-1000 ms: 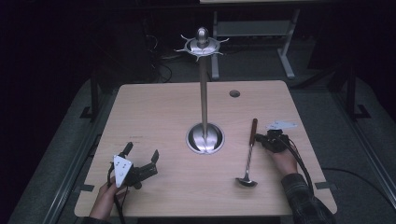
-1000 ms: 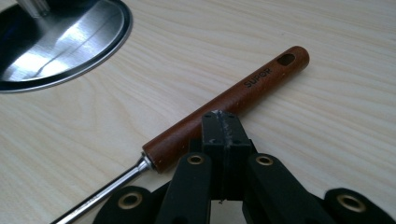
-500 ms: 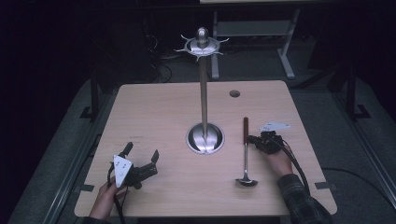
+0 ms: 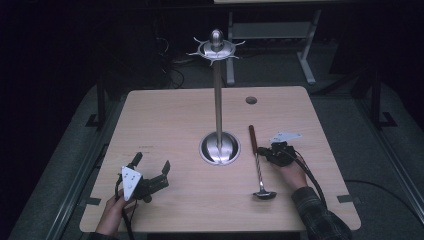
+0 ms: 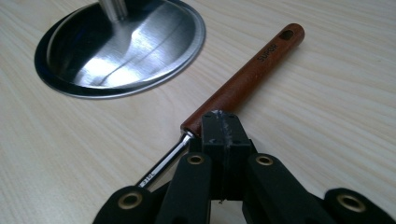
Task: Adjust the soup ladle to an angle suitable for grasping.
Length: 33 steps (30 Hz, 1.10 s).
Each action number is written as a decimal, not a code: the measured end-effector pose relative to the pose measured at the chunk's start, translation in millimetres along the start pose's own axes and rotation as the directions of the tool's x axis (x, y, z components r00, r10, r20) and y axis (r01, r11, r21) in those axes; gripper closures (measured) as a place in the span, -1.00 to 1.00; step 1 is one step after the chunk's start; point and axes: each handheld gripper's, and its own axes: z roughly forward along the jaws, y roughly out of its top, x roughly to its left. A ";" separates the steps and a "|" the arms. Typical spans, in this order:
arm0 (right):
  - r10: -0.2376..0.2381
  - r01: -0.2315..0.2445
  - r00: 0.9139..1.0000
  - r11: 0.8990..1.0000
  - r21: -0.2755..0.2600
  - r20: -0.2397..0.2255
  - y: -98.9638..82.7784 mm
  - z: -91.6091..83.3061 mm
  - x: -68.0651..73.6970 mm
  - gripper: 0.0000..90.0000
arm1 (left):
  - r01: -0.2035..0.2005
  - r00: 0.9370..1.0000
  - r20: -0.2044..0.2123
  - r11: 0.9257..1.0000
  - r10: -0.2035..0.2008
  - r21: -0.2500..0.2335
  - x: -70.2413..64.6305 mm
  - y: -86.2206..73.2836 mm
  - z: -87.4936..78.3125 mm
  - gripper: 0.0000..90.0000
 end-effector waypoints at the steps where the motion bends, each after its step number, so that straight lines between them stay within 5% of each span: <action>1: -0.002 0.002 1.000 1.000 -0.001 -0.003 0.4 0.7 1.3 0.99 | -0.001 1.000 0.000 1.000 0.001 0.000 0.0 0.0 0.0 -0.99; 18: -0.042 0.042 0.998 0.999 -0.002 -0.043 3.6 5.5 11.3 0.99 | 0.000 1.000 0.000 1.000 0.000 0.000 0.0 0.0 0.0 -0.99; 24: 0.012 -0.011 0.998 1.000 0.010 -0.056 8.1 -5.4 8.5 0.99 | 0.000 1.000 0.000 1.000 0.000 0.000 0.0 0.0 0.0 -0.99; 25: 0.034 -0.030 0.997 0.998 0.059 -0.071 12.8 -12.5 8.1 0.99 | 0.000 1.000 0.000 1.000 0.000 0.000 0.0 0.0 0.0 -0.99; 32: 0.050 -0.032 0.994 0.983 0.181 -0.096 21.8 -36.3 20.7 0.99 | -0.007 1.000 -0.001 1.000 0.007 0.005 0.5 0.0 -0.6 -0.99; 33: 0.063 -0.037 0.992 0.973 0.226 -0.108 23.9 -41.8 27.9 0.99 | -0.006 1.000 -0.002 1.000 0.006 0.005 0.4 0.0 -0.4 -0.99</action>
